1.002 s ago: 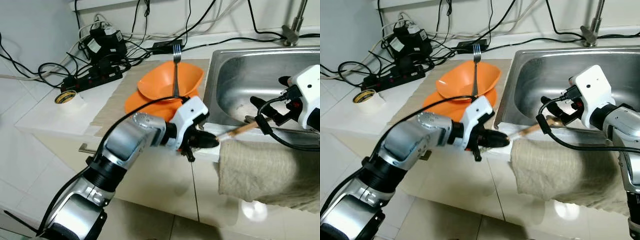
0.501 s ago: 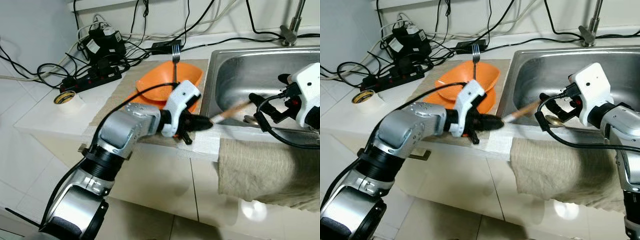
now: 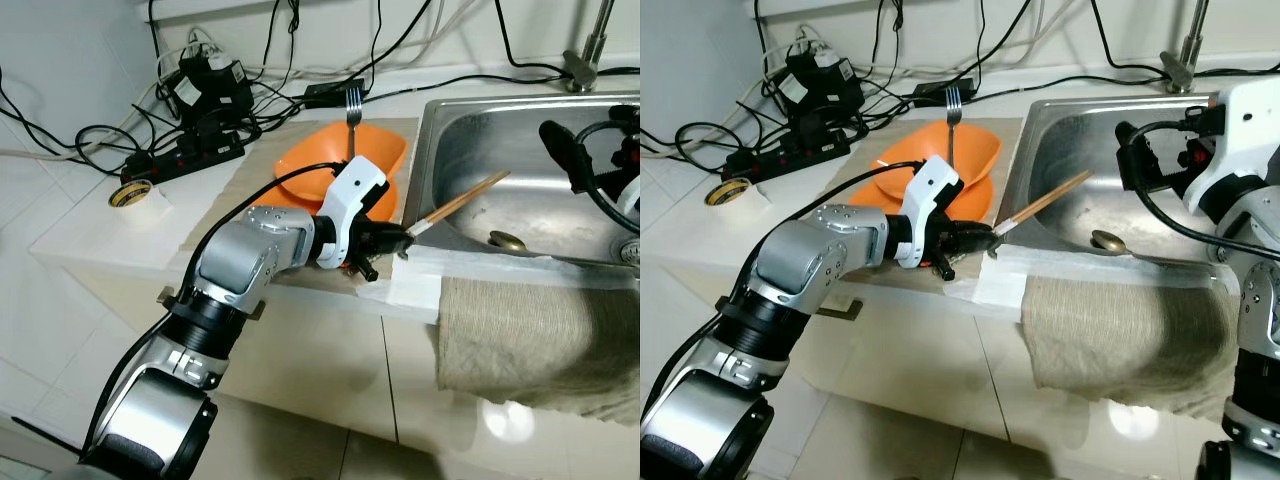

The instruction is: Kitchen organization

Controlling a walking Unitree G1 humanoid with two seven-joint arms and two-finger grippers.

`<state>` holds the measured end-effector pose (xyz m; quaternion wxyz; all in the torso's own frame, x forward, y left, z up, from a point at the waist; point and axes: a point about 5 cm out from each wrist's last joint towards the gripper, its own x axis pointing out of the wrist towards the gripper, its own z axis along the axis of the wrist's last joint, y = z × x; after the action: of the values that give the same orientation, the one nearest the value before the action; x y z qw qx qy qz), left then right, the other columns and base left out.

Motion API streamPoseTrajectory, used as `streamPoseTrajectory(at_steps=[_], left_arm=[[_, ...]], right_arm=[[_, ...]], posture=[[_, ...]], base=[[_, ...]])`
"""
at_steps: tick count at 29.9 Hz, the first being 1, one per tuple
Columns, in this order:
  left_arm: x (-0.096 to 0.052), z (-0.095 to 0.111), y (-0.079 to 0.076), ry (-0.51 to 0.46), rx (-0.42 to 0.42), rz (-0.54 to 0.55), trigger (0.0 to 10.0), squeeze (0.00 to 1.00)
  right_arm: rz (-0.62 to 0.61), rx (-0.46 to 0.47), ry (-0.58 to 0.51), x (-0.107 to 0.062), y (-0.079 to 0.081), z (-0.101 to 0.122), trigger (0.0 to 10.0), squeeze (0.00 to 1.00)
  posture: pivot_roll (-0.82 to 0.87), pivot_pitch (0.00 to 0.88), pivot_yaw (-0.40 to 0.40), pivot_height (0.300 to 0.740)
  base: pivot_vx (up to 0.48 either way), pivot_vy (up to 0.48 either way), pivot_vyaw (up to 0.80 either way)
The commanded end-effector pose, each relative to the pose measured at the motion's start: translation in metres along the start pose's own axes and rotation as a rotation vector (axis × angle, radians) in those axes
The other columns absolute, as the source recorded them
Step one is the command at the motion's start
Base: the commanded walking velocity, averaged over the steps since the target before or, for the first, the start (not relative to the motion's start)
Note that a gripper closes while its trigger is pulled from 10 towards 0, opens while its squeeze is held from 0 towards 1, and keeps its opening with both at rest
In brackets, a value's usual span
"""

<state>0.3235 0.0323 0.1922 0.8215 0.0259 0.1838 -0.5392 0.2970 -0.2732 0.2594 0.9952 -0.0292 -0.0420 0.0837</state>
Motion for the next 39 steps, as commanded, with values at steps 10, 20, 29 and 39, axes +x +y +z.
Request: streamPoseTrajectory(at_steps=[10,20,29,39], left_arm=[[-0.006,0.025,0.017,-0.140,0.025,0.144,0.0,0.00],[-0.008,0.038,0.025,-0.276,0.033,0.278,0.0,0.00],[-0.021,0.037,0.041,-0.472,0.049,0.566,0.0,0.00],[-0.034,0.019,0.063,-0.506,0.093,0.758,0.0,0.00]], right_arm=[[0.033,0.210,0.036,0.004,0.020,-0.024,10.0,0.00],[0.013,0.283,0.059,0.008,0.040,-0.043,10.0,0.00],[-0.090,0.057,0.040,0.013,0.062,-0.064,10.0,0.00],[-0.218,-0.164,-0.059,0.021,0.065,-0.069,10.0,0.00]], posture=[[-0.08,0.000,0.202,0.740],[-0.08,0.000,0.189,0.740],[-0.07,0.000,0.175,0.740],[-0.06,0.000,0.164,0.740]], base=[[0.000,0.000,0.00],[0.000,0.000,0.00],[0.000,0.000,0.00],[0.000,0.000,0.00]])
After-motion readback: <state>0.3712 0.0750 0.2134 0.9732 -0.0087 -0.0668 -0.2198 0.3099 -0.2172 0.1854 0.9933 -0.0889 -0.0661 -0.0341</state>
